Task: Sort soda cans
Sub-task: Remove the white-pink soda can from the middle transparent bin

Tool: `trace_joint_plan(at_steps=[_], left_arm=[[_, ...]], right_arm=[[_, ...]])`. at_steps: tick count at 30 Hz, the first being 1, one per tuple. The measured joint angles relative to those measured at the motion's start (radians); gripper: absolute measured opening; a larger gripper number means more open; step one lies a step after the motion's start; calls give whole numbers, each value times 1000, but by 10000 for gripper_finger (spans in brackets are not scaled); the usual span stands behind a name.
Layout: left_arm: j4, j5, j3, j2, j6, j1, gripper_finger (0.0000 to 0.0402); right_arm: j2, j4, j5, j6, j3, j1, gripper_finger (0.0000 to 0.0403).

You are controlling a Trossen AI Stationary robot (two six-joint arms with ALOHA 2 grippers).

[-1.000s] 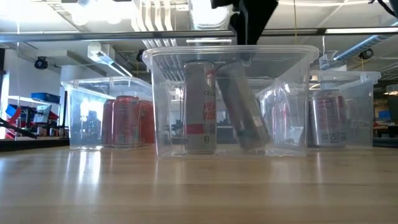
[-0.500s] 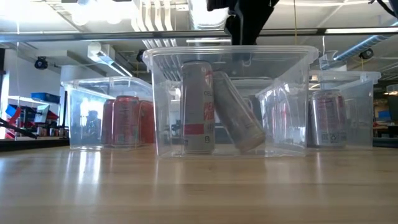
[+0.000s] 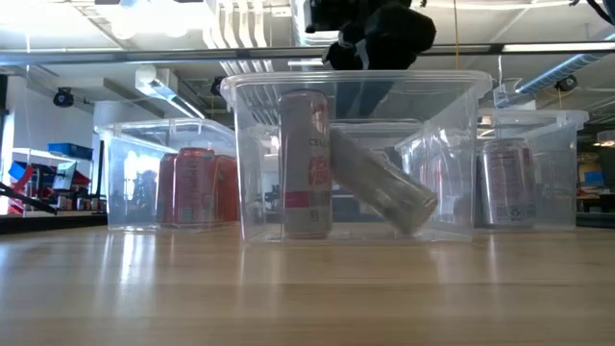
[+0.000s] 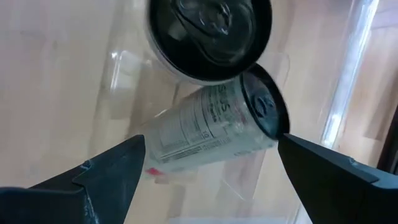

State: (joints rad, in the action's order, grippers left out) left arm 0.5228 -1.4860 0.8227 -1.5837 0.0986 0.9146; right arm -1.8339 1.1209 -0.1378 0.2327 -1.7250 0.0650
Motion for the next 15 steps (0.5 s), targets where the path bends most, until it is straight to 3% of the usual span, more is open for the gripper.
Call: trace_joint_plan(at_steps=[5, 11, 15], left_arm=[[0, 0, 0, 0, 0, -2, 262], [0, 0, 0, 0, 0, -3, 262], [0, 0, 0, 0, 0, -6, 262]], right_arm=[[0, -30, -46, 14, 20, 4, 363], [0, -33, 26, -269, 86, -1, 363], [0, -127, 46, -407, 163, 5, 363]])
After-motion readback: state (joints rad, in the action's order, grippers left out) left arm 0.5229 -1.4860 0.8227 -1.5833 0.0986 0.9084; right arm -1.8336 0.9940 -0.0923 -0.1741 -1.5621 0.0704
